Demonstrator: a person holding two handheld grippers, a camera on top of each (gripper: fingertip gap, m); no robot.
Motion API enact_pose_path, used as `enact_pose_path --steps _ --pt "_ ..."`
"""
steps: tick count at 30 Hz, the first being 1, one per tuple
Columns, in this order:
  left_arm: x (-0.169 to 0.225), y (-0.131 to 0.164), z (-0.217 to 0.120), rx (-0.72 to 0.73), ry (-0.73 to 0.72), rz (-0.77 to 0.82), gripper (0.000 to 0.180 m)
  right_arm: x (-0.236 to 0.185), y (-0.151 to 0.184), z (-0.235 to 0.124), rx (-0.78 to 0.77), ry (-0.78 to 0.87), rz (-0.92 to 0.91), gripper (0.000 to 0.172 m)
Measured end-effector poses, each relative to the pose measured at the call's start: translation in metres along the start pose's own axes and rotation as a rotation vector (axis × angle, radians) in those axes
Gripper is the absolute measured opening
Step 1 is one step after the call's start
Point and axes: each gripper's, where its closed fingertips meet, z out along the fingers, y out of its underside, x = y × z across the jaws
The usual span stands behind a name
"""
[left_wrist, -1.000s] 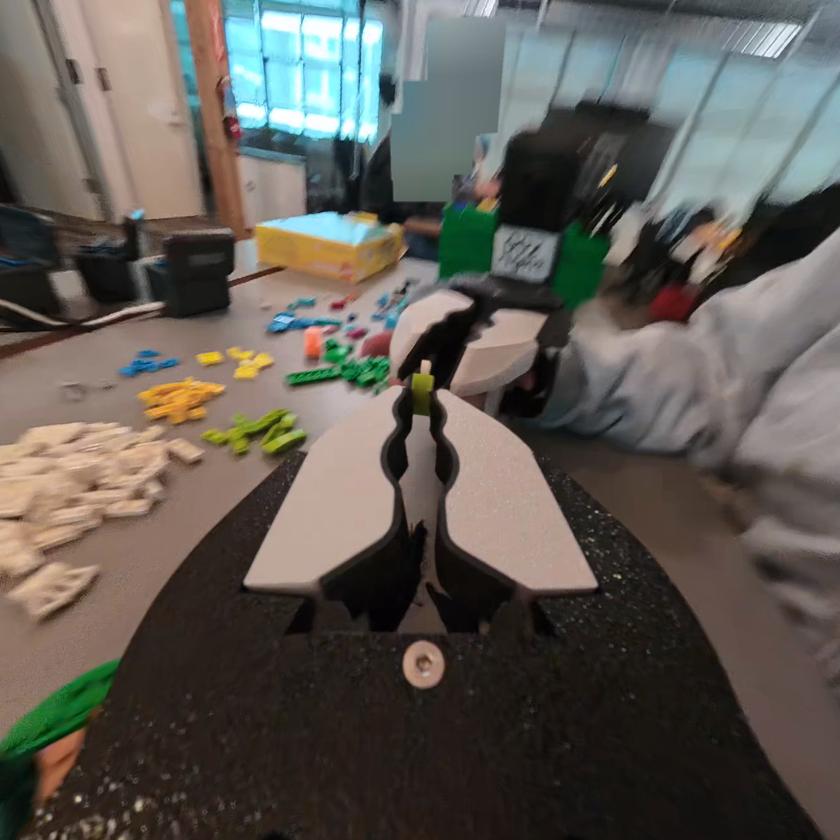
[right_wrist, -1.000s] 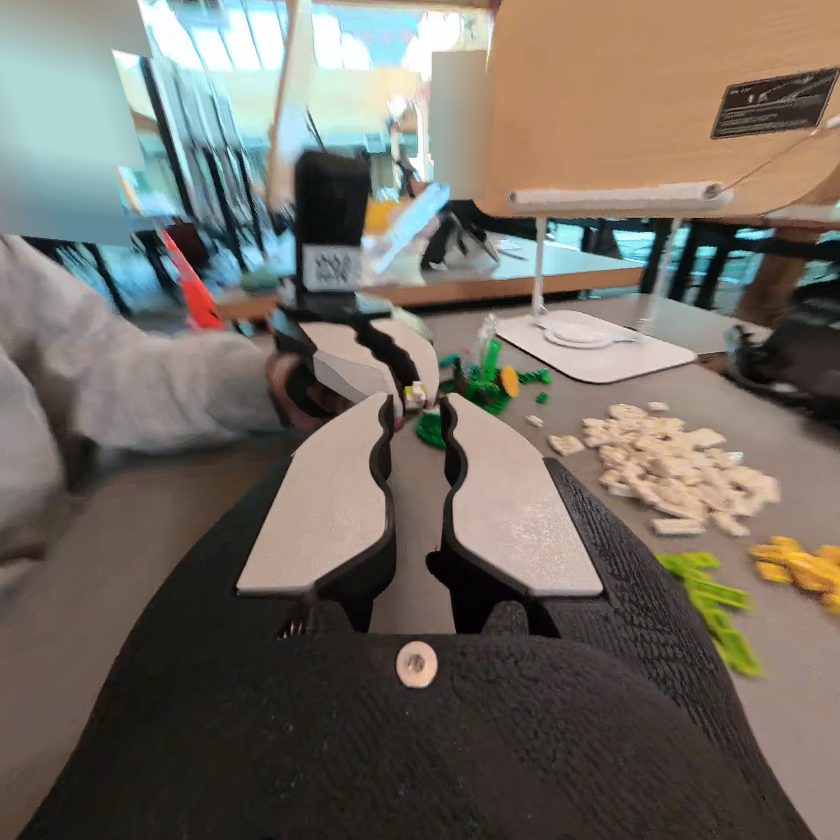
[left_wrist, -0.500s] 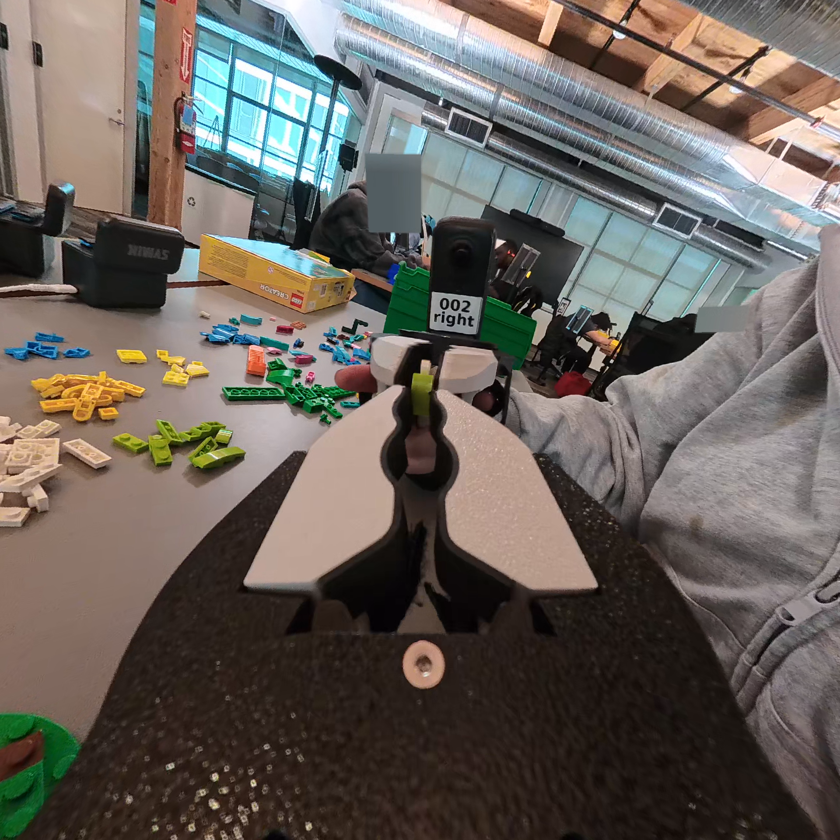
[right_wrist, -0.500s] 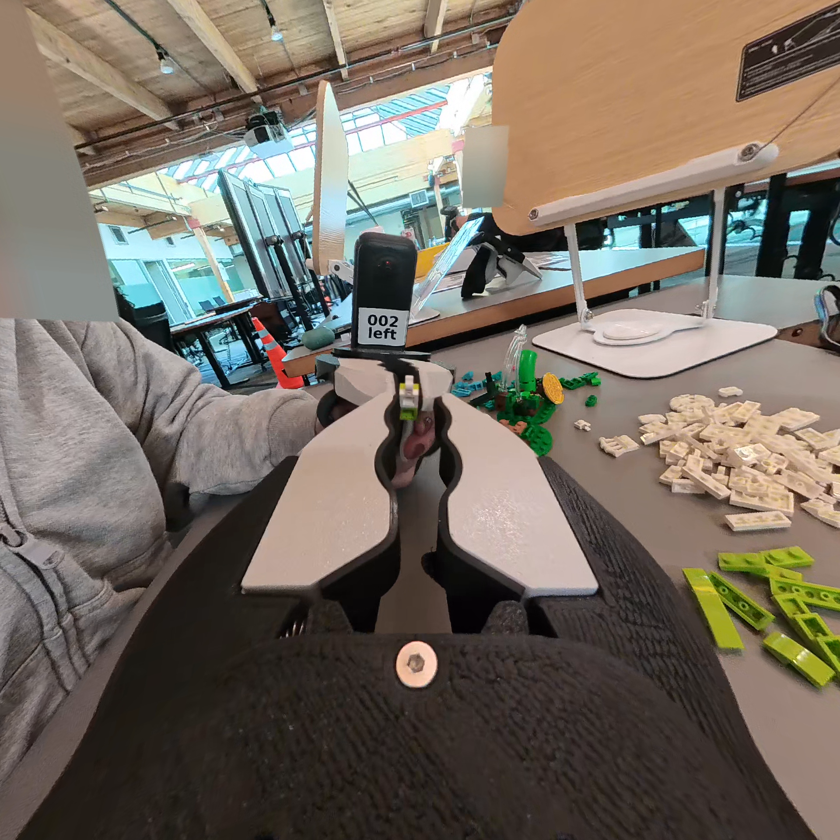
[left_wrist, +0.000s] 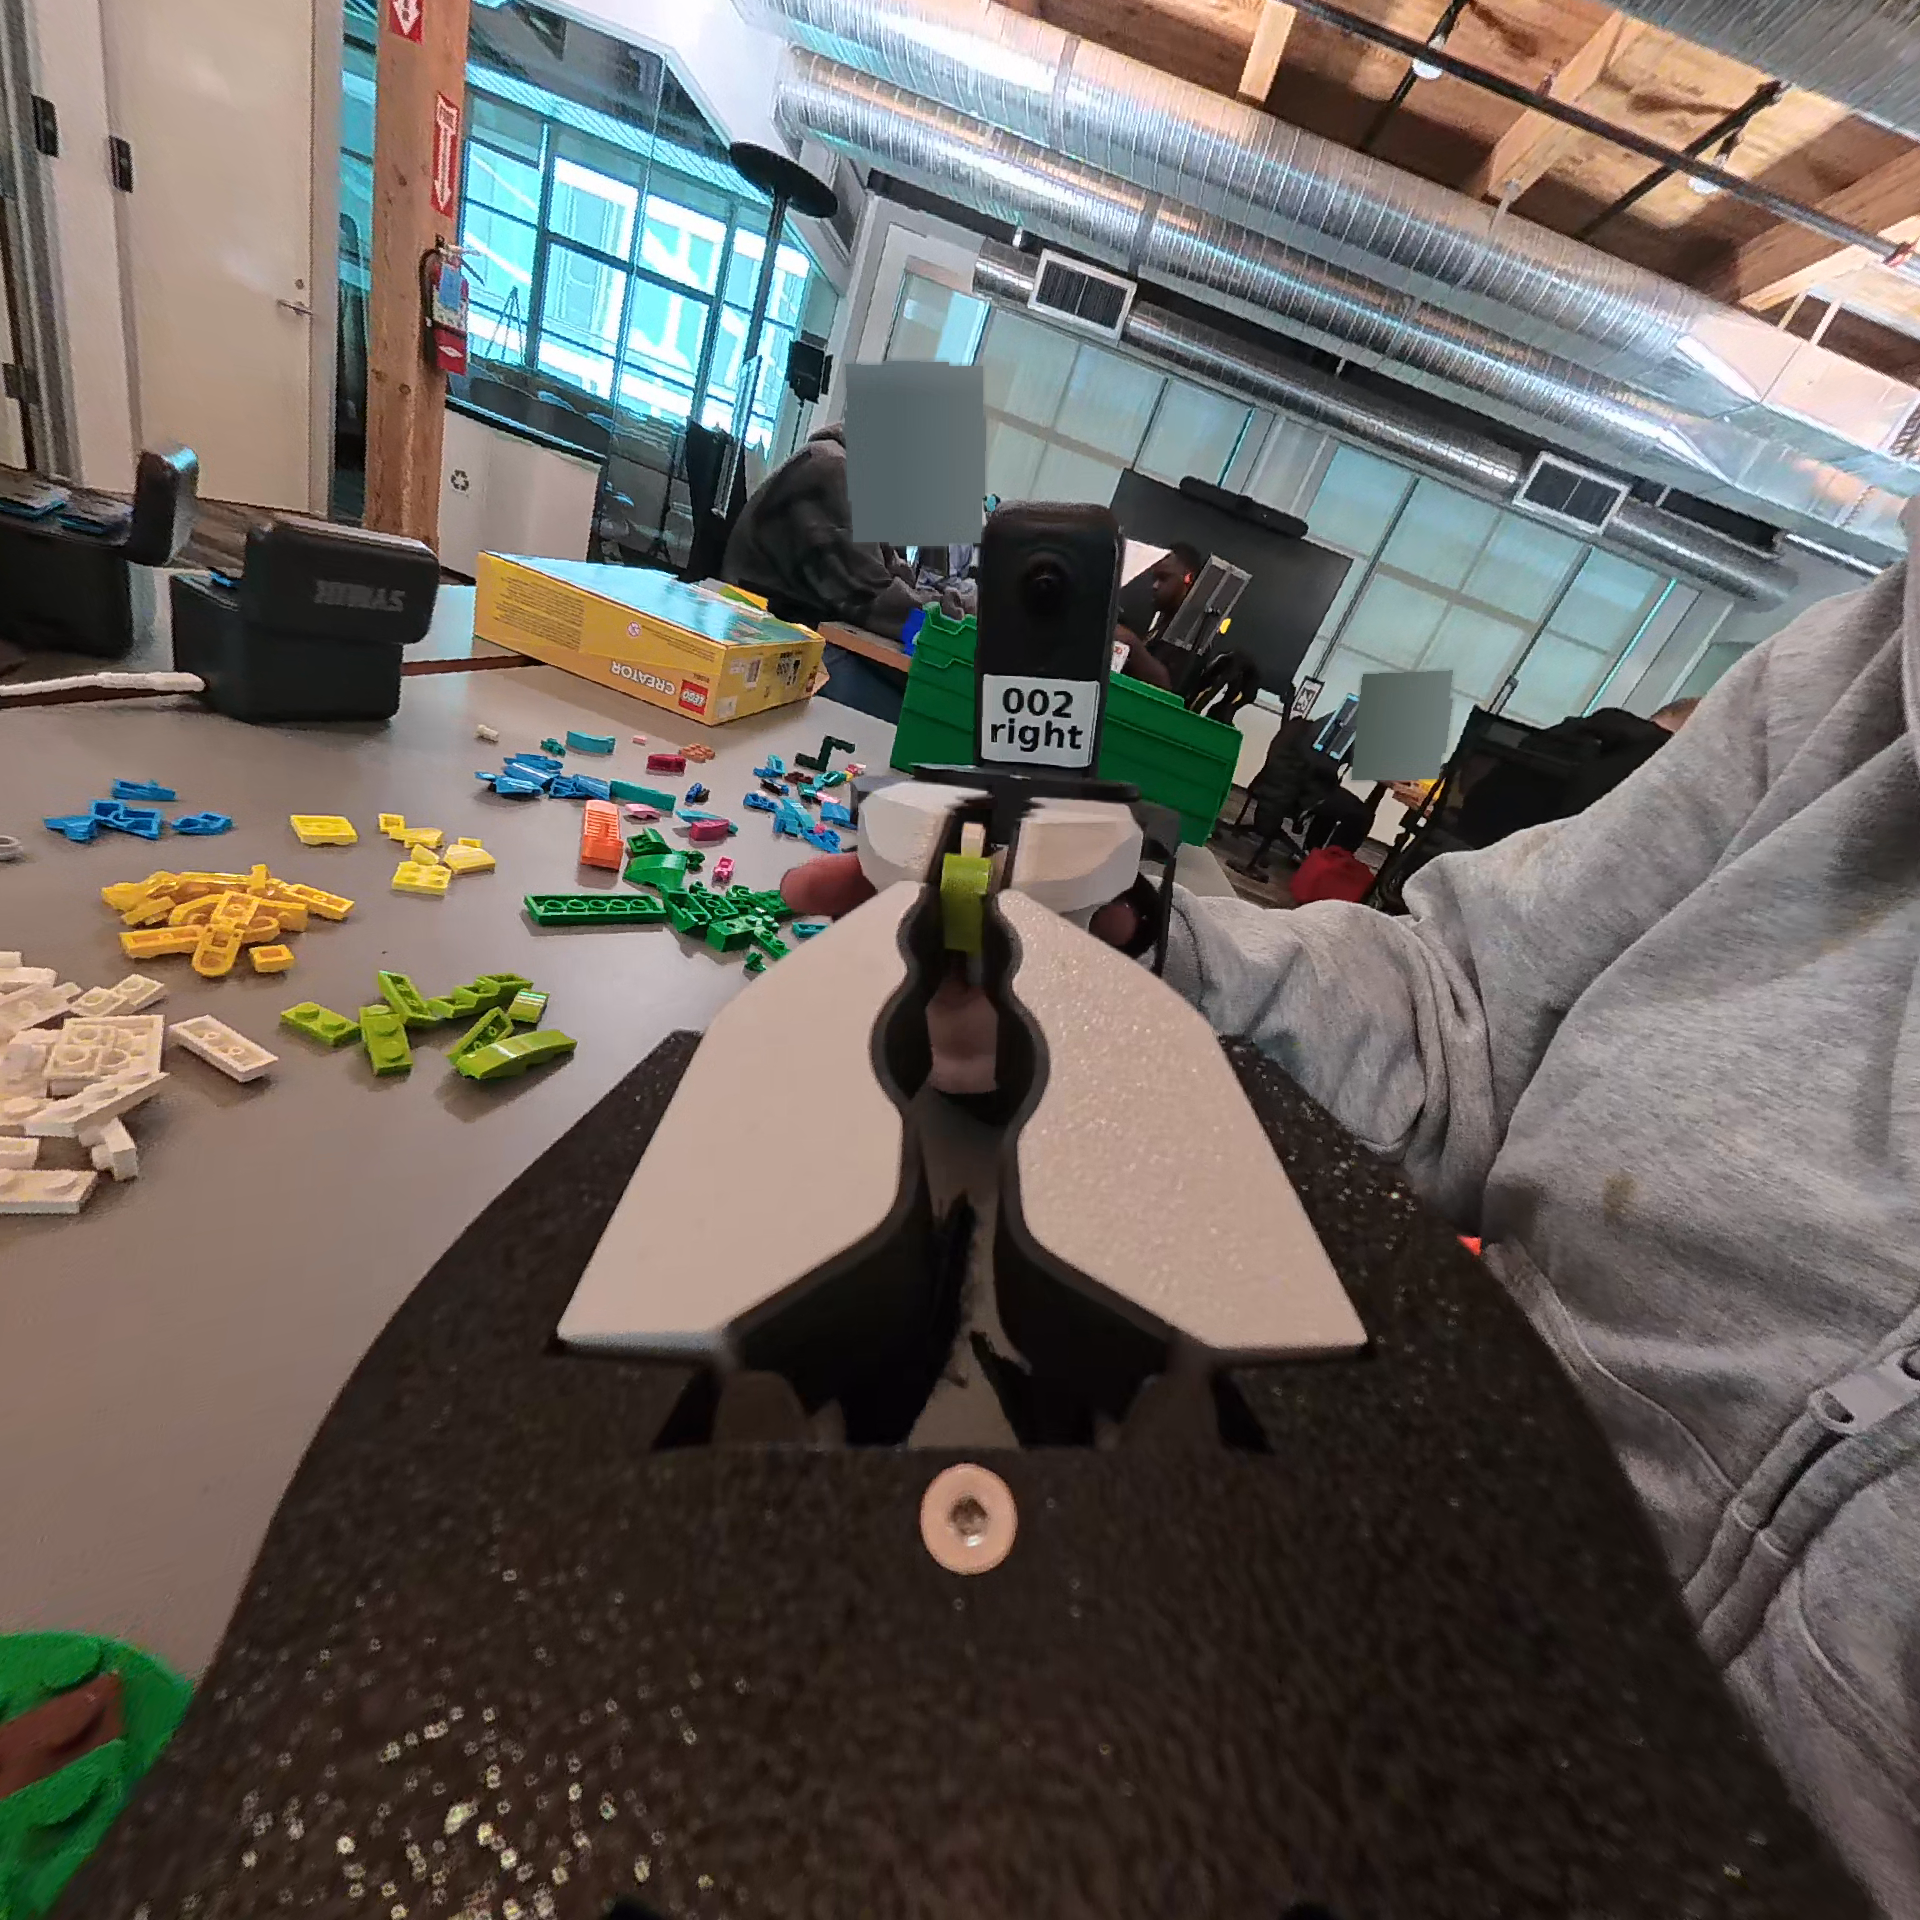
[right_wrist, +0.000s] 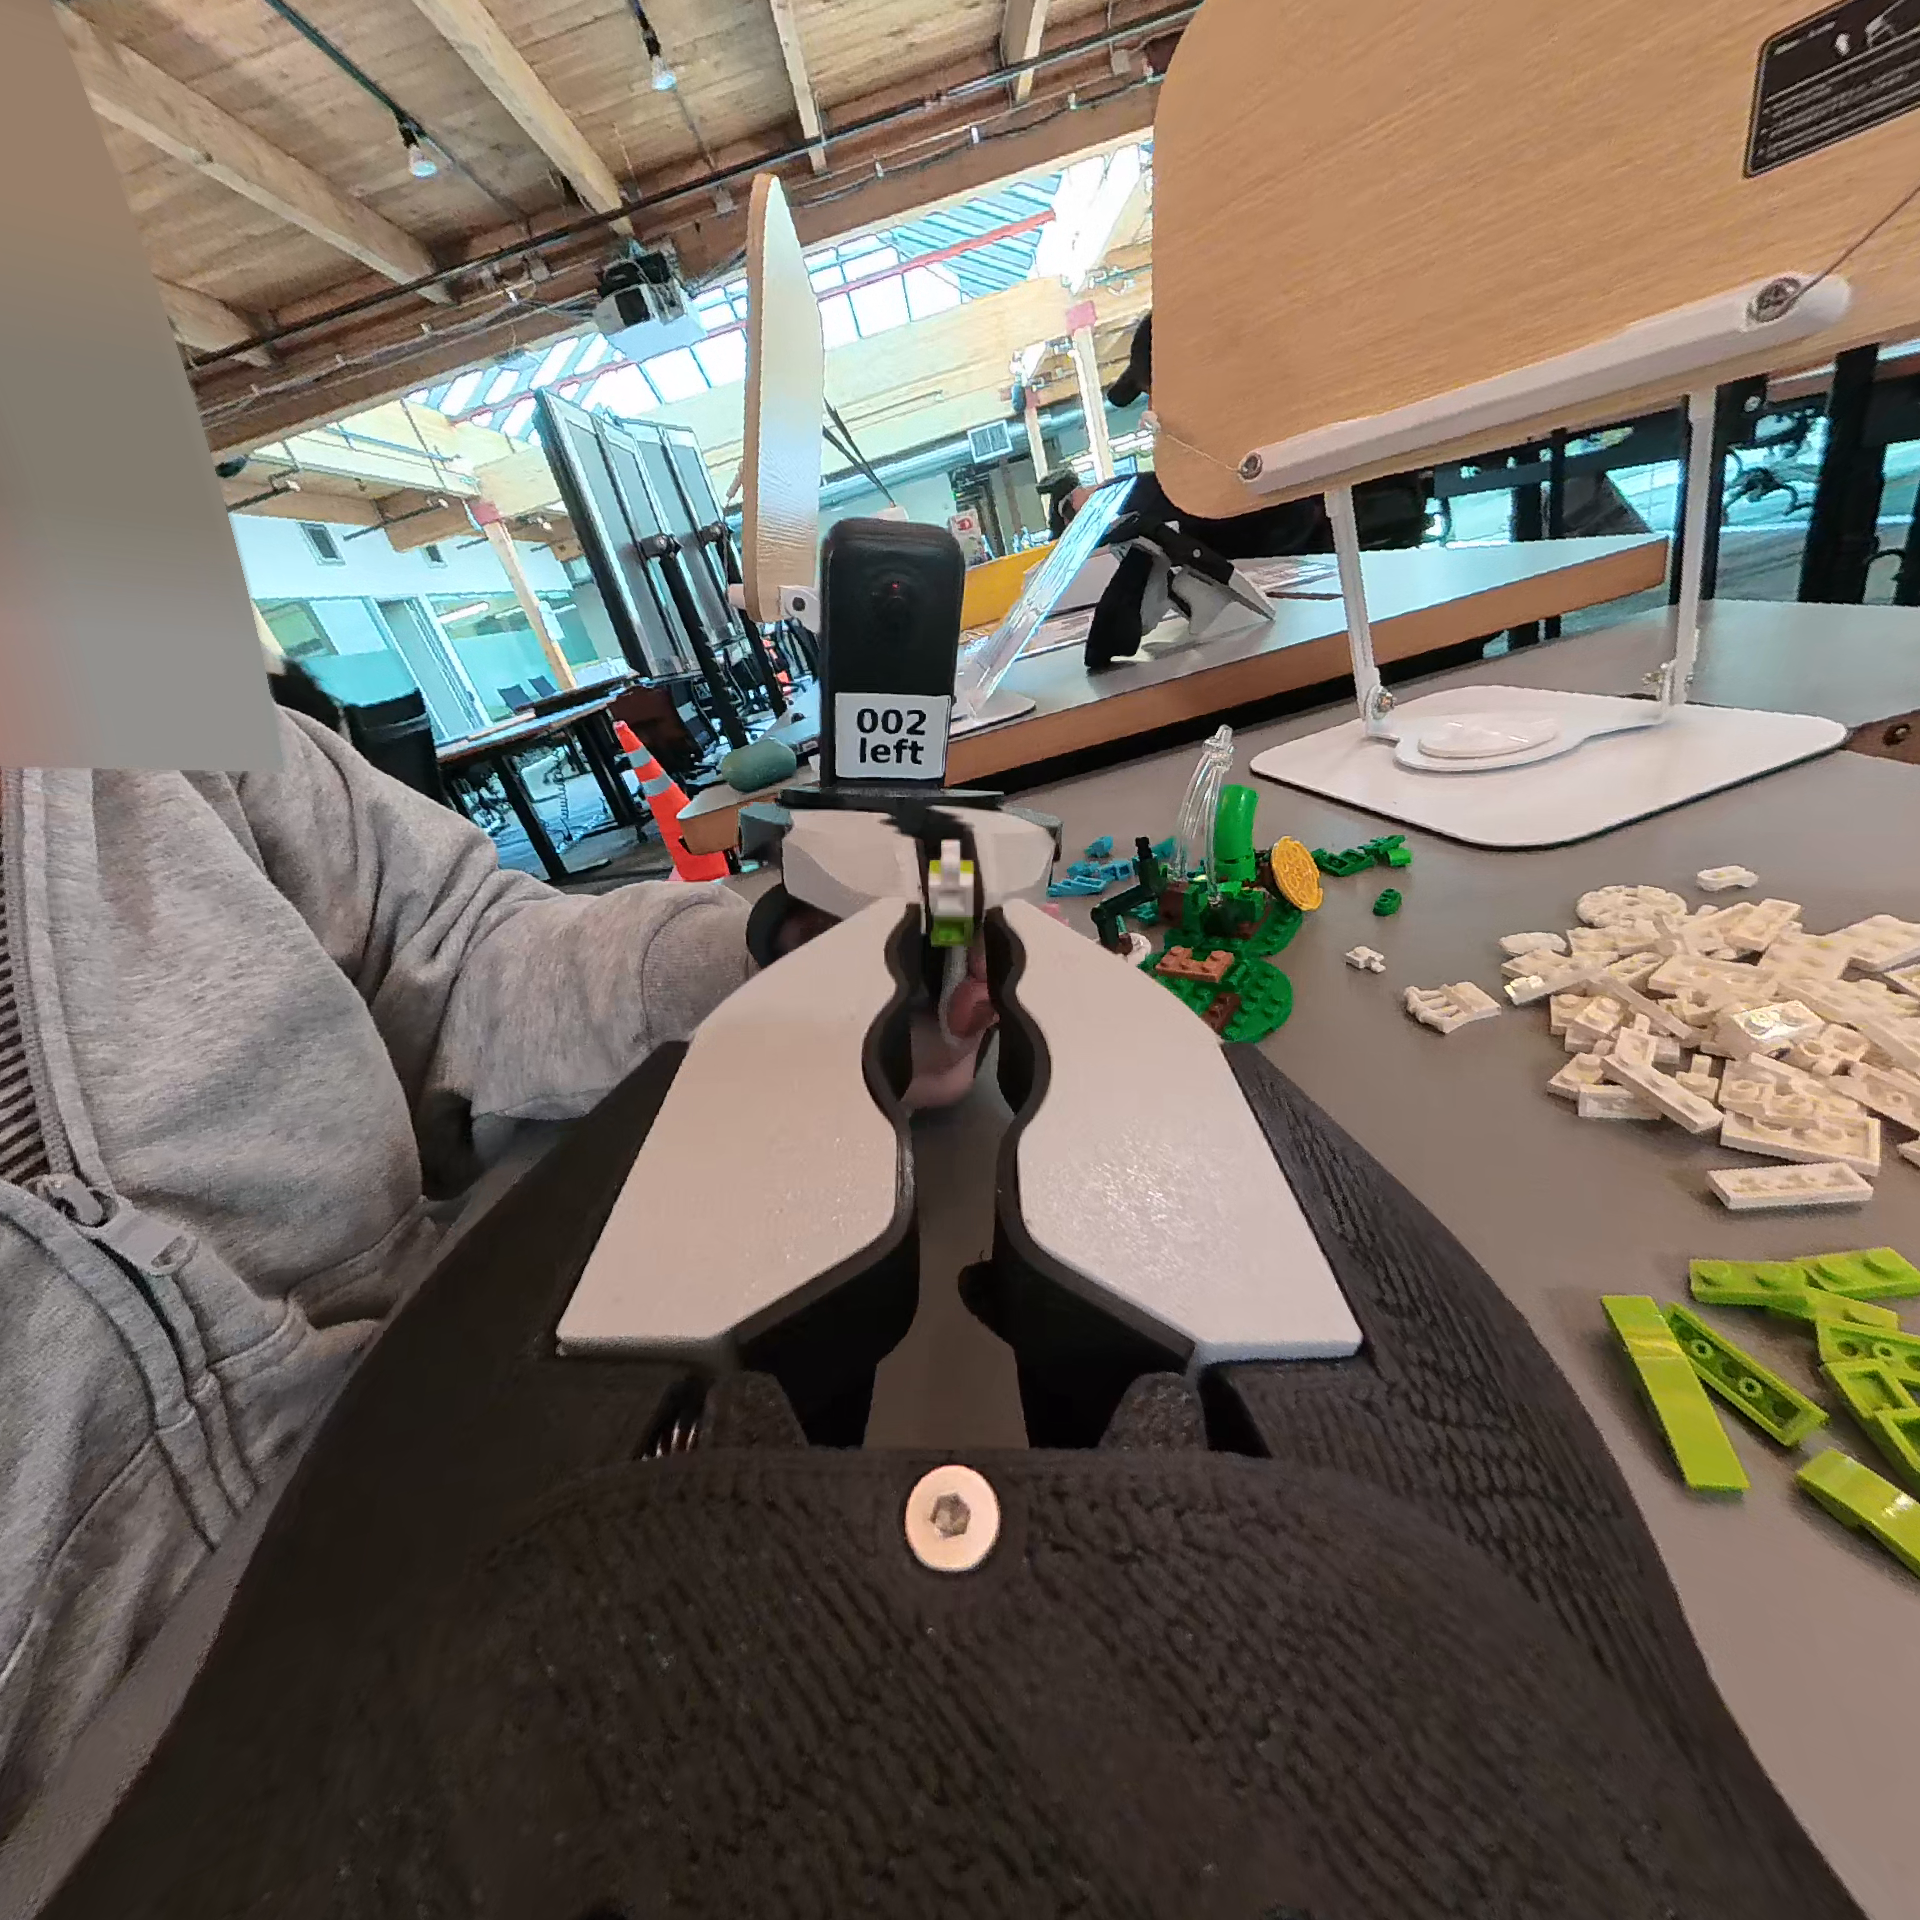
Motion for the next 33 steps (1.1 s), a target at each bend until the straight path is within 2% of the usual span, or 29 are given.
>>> enact_pose_path --steps 11,33 --pt "0.0005 0.002 -0.0001 -0.013 0.004 0.015 0.006 -0.0016 -0.0029 -0.0005 0.026 -0.032 0.053 0.01" --pt "-0.0039 0.0041 -0.0006 -0.028 -0.029 0.021 0.007 -0.0007 0.0 0.0015 0.008 0.002 -0.028 0.0"
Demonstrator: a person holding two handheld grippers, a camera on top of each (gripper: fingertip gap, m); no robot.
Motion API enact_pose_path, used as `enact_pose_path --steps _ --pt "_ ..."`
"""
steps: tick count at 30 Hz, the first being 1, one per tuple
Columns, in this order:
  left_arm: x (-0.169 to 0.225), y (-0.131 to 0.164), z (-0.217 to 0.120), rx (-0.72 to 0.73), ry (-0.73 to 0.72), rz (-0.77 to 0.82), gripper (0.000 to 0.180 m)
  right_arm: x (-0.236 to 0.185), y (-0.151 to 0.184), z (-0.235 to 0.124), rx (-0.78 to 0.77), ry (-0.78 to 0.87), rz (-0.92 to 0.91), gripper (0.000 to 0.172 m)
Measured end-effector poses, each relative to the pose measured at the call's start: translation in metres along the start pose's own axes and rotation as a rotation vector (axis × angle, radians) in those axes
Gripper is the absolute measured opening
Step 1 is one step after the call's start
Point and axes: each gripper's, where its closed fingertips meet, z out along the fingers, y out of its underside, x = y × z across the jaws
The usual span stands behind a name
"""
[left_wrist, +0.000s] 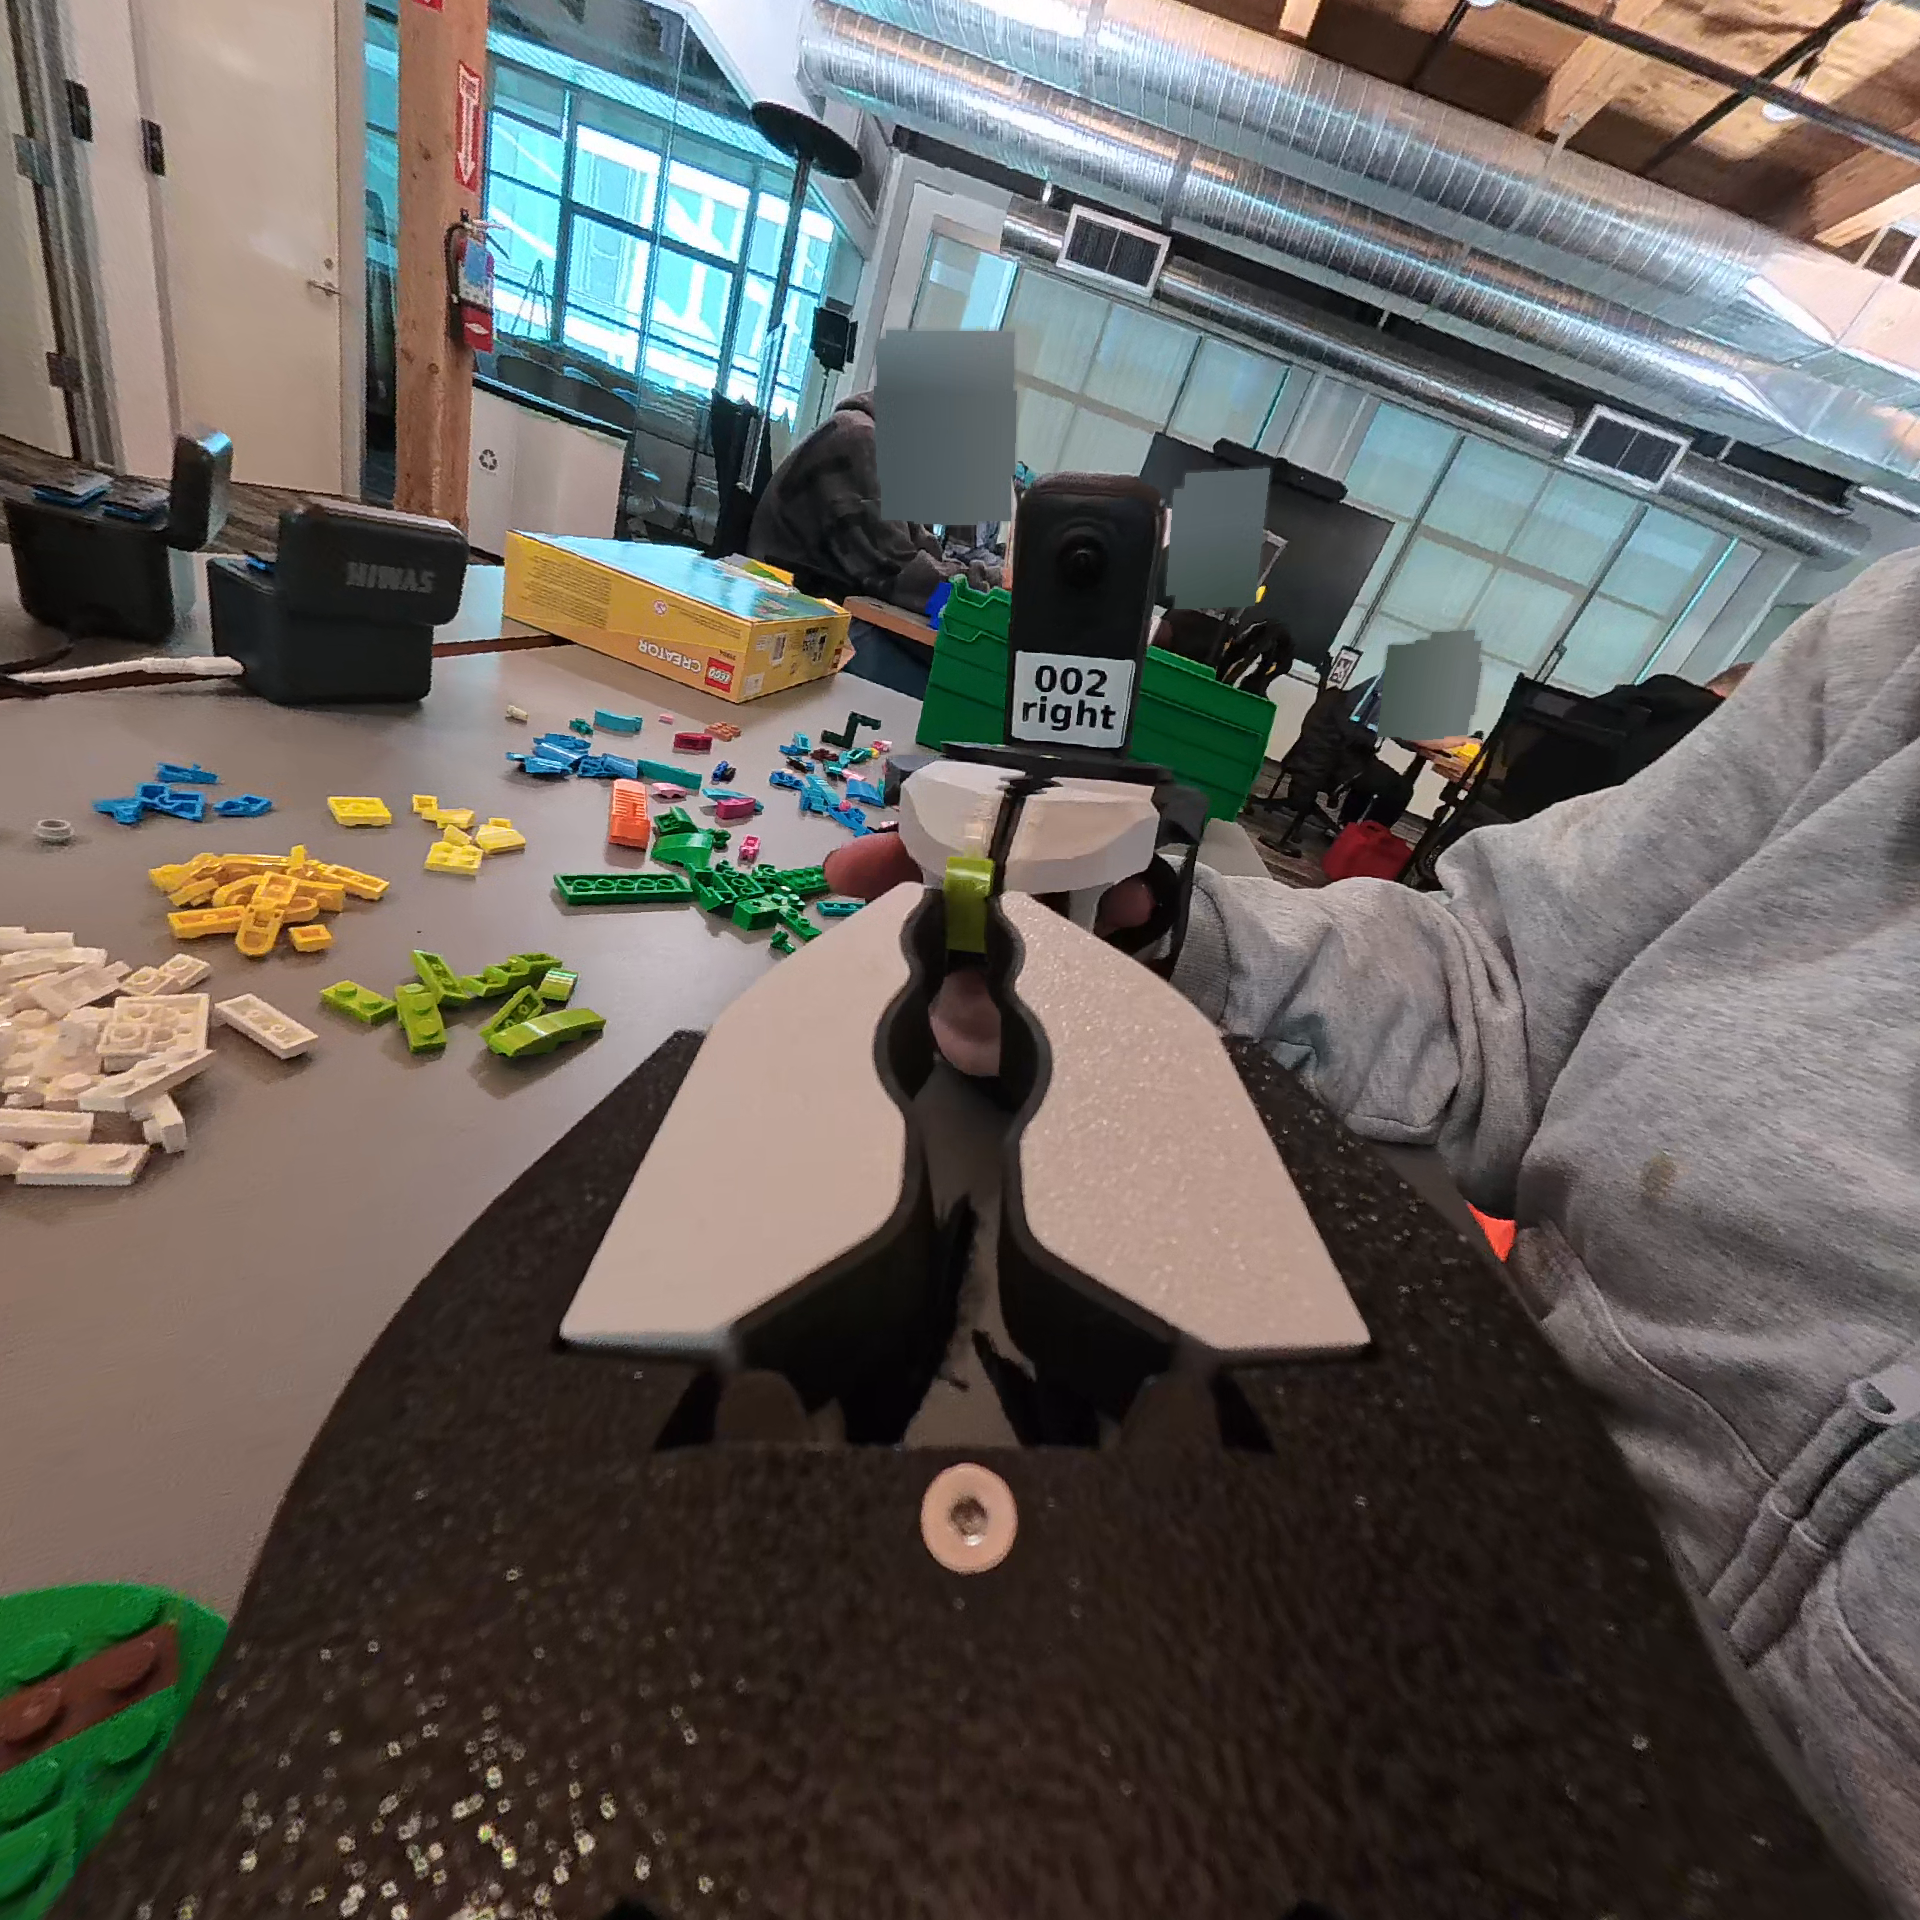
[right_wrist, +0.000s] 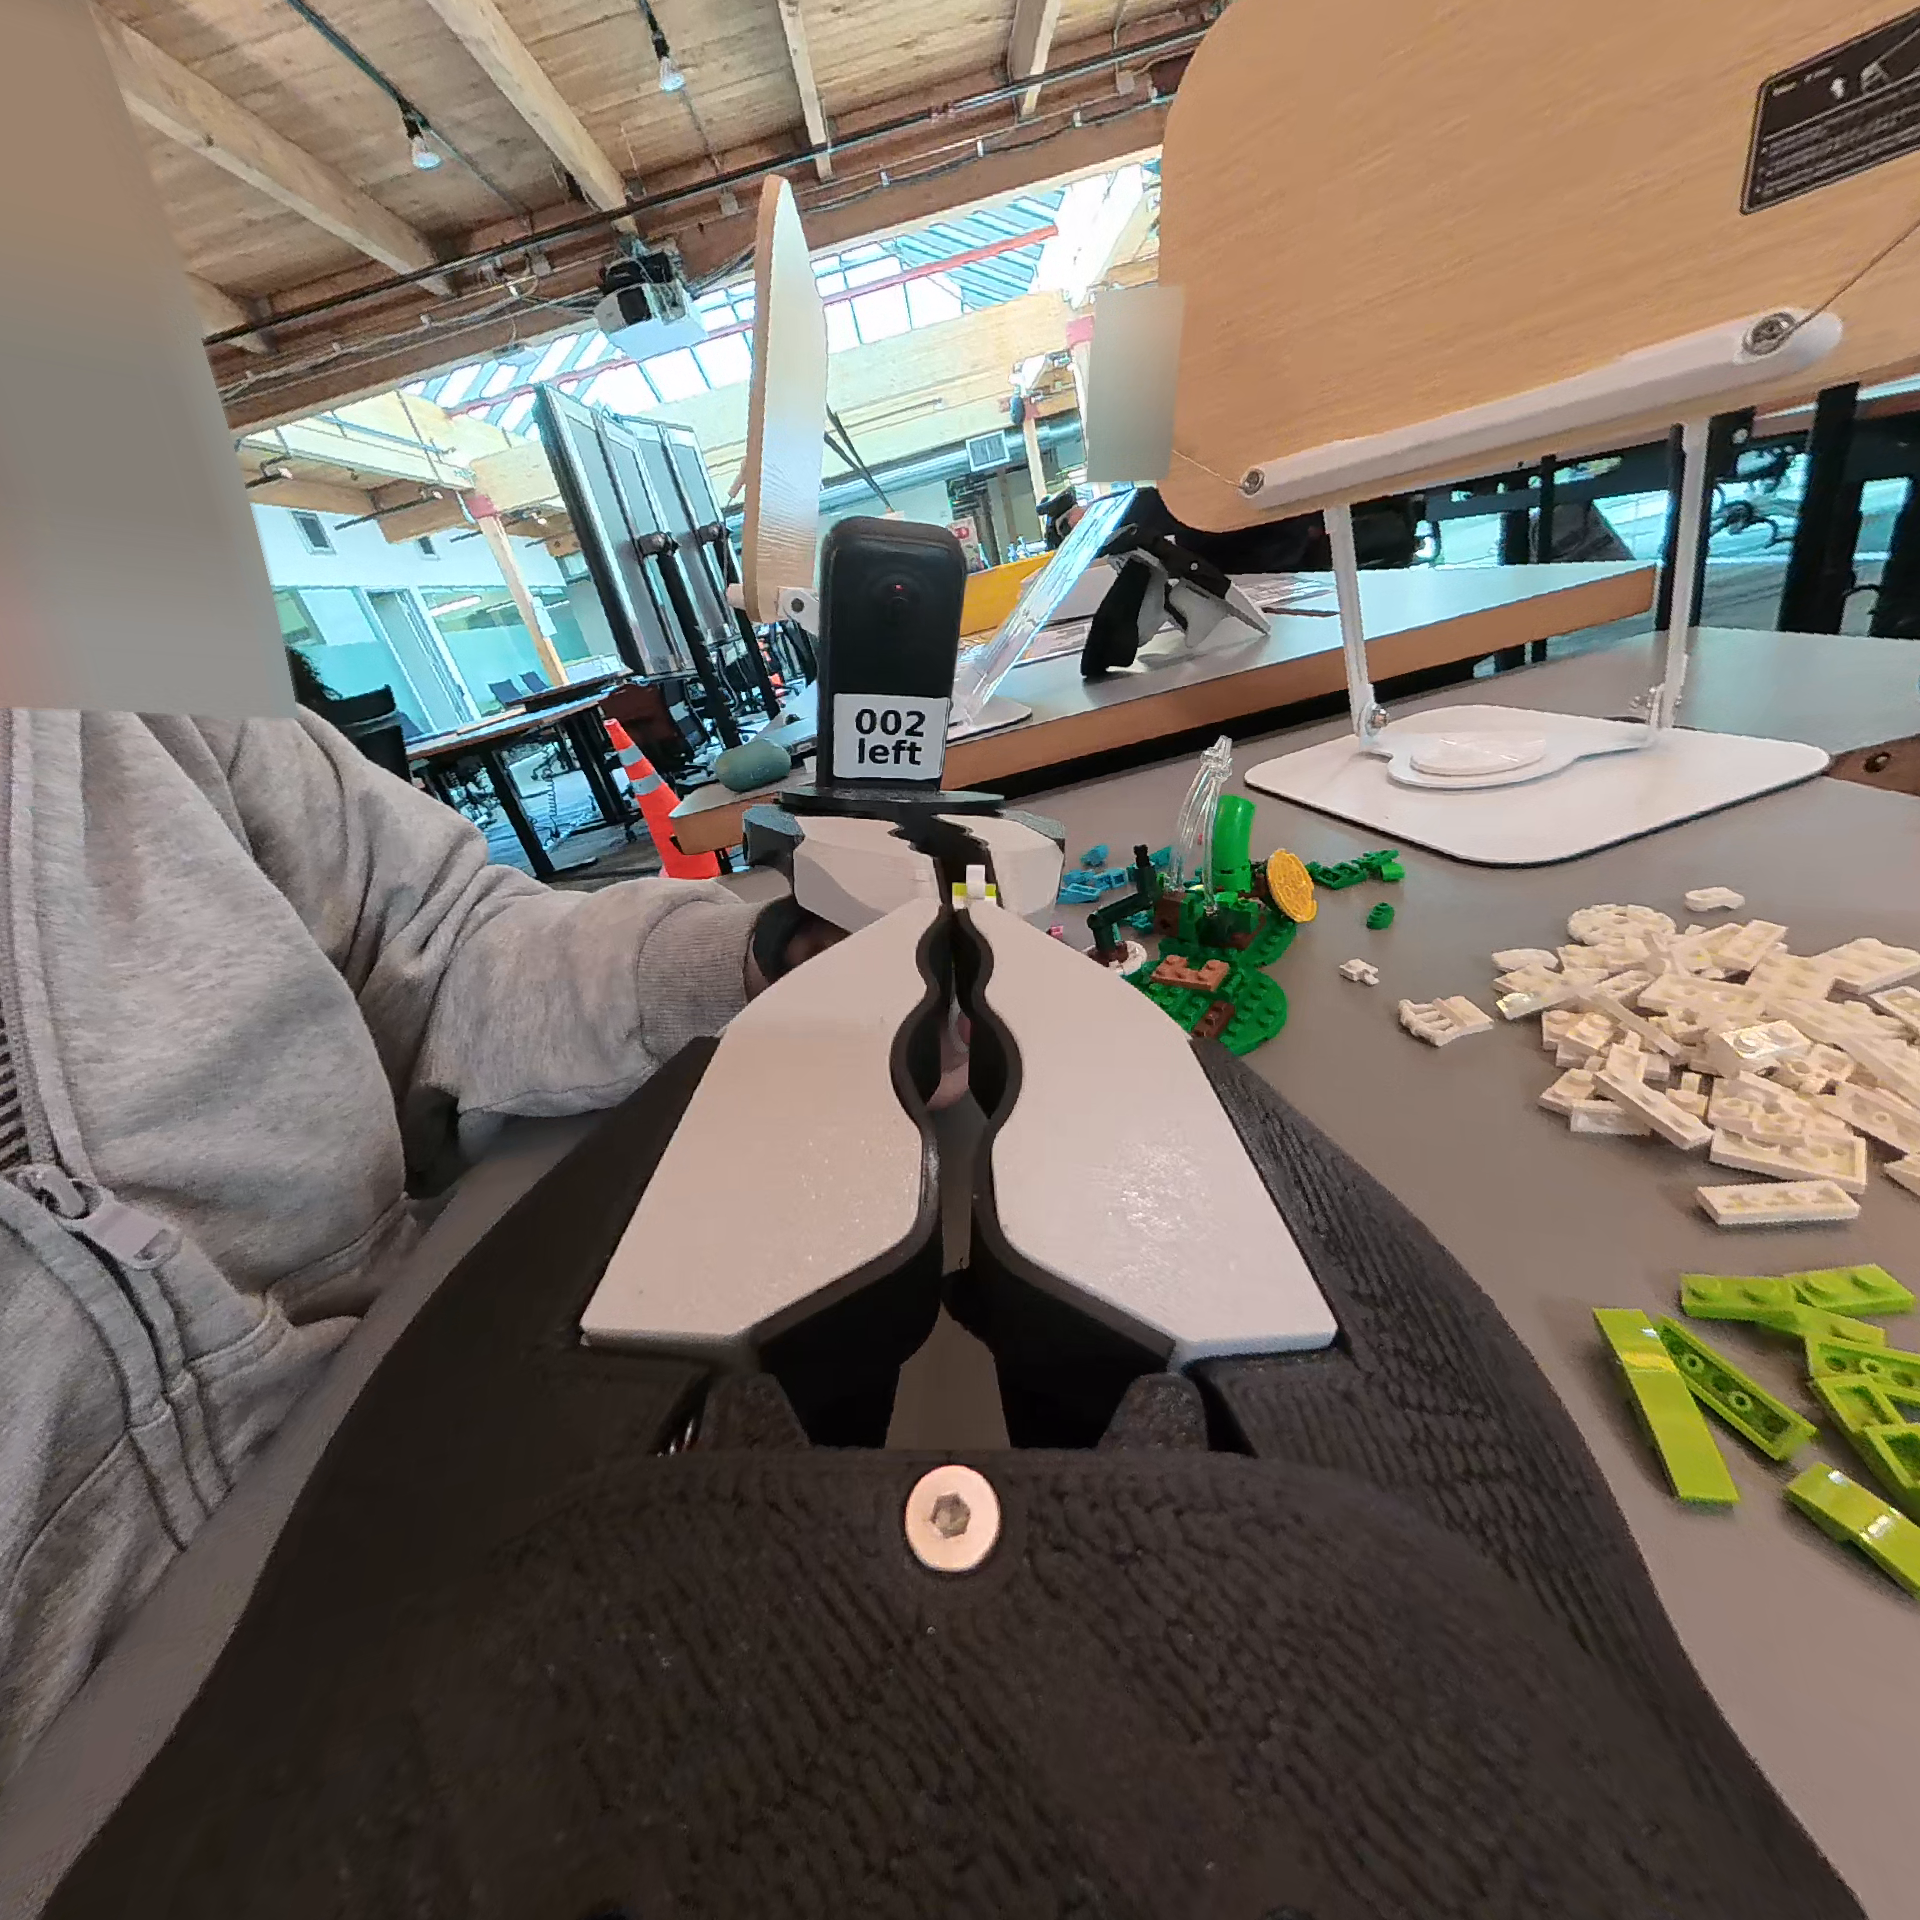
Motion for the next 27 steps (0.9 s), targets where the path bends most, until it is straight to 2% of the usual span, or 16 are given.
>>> enact_pose_path --steps 3,7,18,21,24,27 --pt "0.002 0.0 0.0 -0.007 0.004 0.032 0.007 -0.002 0.0 -0.001 0.003 -0.018 0.016 0.0" --pt "0.006 -0.001 0.0 0.003 0.028 0.027 0.006 -0.002 -0.002 -0.001 0.019 -0.047 0.073 0.012" --pt "0.01 0.003 0.002 -0.025 0.054 0.001 0.007 -0.005 0.001 -0.001 -0.026 -0.049 0.047 0.007" --pt "0.01 0.01 0.0 -0.084 0.076 -0.009 0.015 -0.002 0.007 -0.002 -0.082 -0.027 0.026 0.006" --pt "0.009 0.014 0.001 -0.123 0.054 0.043 0.006 -0.005 0.011 -0.005 -0.129 -0.05 0.024 0.006" --pt "0.011 0.018 0.001 -0.149 0.061 0.073 0.006 -0.008 0.013 -0.006 -0.164 -0.068 0.025 0.006"
